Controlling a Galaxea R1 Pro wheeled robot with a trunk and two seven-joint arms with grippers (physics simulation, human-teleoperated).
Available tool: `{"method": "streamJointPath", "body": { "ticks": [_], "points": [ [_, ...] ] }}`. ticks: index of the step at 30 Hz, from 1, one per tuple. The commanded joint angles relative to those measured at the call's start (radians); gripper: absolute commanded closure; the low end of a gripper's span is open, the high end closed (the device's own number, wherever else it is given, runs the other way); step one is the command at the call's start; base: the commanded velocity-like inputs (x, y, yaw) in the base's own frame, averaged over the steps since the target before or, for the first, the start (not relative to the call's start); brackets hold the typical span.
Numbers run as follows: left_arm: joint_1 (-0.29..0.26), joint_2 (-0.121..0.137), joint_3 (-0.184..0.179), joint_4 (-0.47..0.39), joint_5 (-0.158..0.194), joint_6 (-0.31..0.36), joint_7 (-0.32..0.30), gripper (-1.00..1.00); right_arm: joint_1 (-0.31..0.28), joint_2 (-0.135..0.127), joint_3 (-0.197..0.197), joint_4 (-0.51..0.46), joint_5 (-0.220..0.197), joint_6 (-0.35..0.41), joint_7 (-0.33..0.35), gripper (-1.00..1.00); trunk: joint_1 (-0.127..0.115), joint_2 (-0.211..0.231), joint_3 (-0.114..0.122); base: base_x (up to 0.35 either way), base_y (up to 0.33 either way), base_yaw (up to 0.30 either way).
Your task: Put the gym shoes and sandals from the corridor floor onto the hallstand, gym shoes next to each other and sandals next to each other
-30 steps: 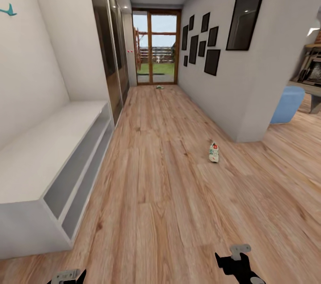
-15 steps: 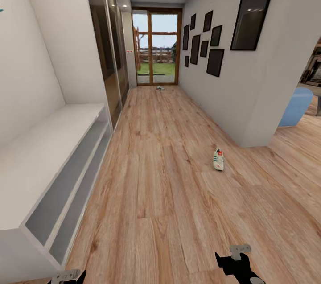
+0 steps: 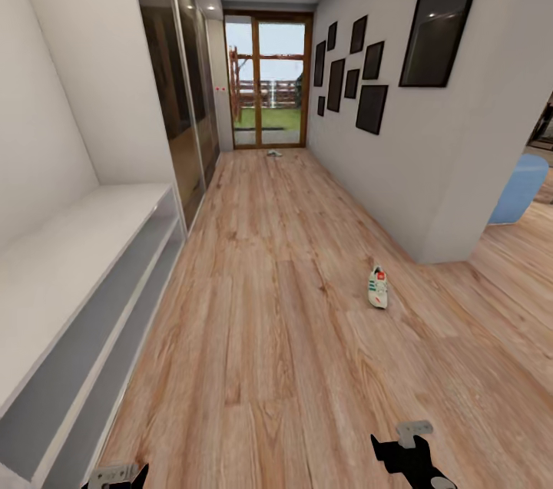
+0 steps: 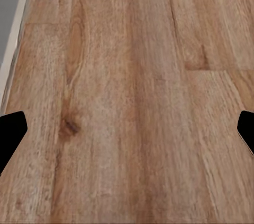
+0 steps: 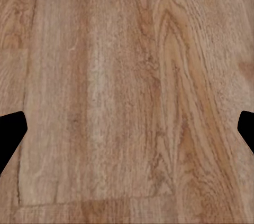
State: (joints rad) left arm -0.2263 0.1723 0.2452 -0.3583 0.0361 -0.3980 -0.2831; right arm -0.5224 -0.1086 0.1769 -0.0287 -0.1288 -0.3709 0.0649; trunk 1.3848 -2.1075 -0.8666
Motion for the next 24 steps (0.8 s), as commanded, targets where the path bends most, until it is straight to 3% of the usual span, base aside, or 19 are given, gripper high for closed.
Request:
{"method": "streamJointPath", "body": {
  "ticks": [1, 24],
  "points": [
    [-0.001, 0.0, 0.006, 0.001, 0.004, 0.0, -0.01, -1.0, -0.001, 0.0, 0.006, 0.001, -0.011, -0.003, 0.006, -1.0, 0.0, 0.0, -0.001, 0.335, -0.018, 0.0],
    [-0.001, 0.0, 0.006, 0.002, 0.004, -0.001, -0.01, -1.0, -0.001, 0.0, 0.006, 0.001, -0.012, -0.003, 0.006, -1.0, 0.0, 0.0, -0.001, 0.34, -0.003, 0.0]
  ]
}}
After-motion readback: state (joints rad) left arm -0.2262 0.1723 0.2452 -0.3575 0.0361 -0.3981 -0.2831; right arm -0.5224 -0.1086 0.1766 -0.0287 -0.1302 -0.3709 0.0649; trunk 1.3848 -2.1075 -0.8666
